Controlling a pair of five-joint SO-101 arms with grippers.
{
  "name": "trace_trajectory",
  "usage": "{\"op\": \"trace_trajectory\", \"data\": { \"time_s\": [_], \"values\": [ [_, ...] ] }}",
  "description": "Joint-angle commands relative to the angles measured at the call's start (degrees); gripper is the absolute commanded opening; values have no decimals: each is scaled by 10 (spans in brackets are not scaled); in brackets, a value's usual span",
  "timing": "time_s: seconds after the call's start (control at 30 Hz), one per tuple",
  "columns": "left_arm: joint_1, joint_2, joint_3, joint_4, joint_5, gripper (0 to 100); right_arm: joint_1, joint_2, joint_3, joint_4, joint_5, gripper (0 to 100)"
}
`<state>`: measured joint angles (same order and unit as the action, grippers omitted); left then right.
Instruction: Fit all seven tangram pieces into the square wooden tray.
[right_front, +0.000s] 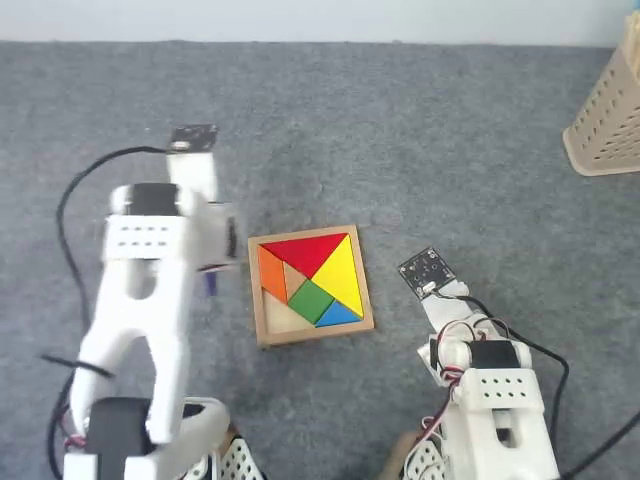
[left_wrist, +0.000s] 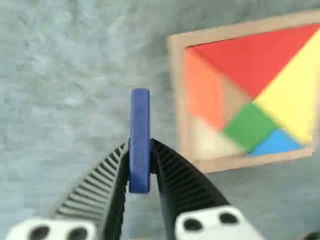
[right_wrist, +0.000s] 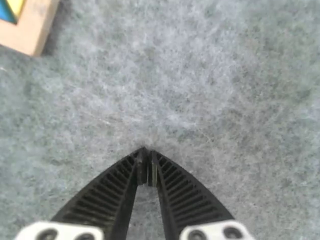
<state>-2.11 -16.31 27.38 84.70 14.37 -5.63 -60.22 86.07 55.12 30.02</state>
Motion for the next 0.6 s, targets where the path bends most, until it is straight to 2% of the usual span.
{"op": "trace_trajectory", "data": {
  "time_s": [0.0, 0.13, 0.37, 0.43, 0.57],
  "values": [
    [25, -29, 7, -57, 120, 10, 7, -13, -3, -9, 12, 7],
    [66, -29, 40, -104, 189, 11, 5, -13, -3, -9, 12, 7],
    [173, -29, 80, -154, 188, 12, 6, -13, -3, -9, 12, 7],
    [183, -29, 80, -156, 196, 11, 6, -13, -3, -10, 12, 7],
    [185, -29, 79, -156, 258, 10, 5, -13, -3, -10, 12, 7]
  ]
}}
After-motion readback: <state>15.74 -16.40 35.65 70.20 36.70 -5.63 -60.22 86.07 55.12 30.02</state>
